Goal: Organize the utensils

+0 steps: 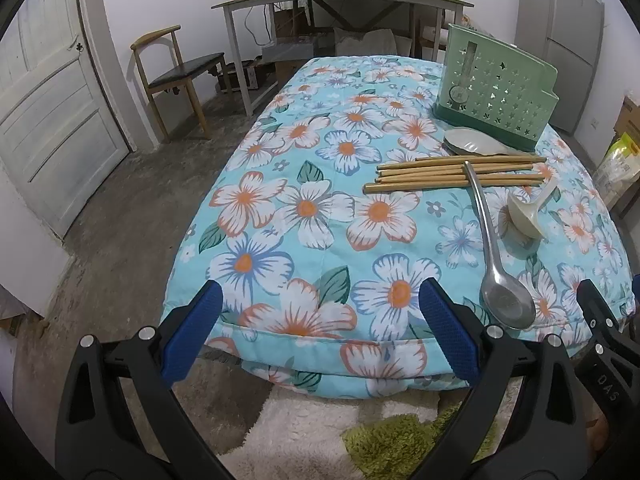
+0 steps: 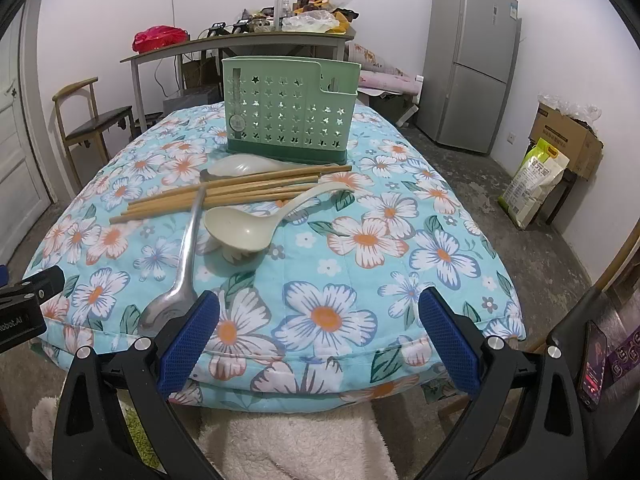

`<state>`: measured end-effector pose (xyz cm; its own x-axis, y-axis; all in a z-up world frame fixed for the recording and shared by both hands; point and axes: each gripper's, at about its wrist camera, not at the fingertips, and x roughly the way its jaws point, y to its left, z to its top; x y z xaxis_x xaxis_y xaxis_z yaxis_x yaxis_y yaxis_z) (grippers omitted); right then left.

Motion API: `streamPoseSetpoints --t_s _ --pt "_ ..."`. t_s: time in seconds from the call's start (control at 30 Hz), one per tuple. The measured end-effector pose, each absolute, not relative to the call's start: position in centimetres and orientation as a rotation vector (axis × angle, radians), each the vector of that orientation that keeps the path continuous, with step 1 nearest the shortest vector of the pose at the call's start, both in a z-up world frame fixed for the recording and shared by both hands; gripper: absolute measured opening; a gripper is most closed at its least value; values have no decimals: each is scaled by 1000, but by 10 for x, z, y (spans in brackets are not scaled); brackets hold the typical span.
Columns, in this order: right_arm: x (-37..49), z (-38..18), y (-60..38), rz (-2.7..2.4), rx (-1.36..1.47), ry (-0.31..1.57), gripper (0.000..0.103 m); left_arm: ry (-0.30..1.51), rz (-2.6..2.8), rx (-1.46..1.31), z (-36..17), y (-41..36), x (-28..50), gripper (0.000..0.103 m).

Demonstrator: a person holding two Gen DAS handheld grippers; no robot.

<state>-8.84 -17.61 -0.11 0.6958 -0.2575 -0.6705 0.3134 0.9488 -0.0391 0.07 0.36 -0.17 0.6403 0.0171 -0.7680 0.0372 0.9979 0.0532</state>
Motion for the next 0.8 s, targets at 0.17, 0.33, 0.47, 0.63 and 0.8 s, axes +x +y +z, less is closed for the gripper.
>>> streamPoseSetpoints --t_s 0.17,0.33,0.47,0.63,0.8 --pt "-89 -1 -176 -318 80 734 97 879 -2 74 -2 2 0 95" --pt "-89 -1 -176 -318 81 734 97 881 5 77 -3 3 0 95" --pt "-89 -1 -176 -318 80 733 97 882 7 78 -3 3 0 95" --pt "-90 -1 -176 -318 80 733 97 882 9 79 -3 3 0 95" --pt "-90 -1 -176 -317 80 732 97 883 9 79 -3 4 0 95"
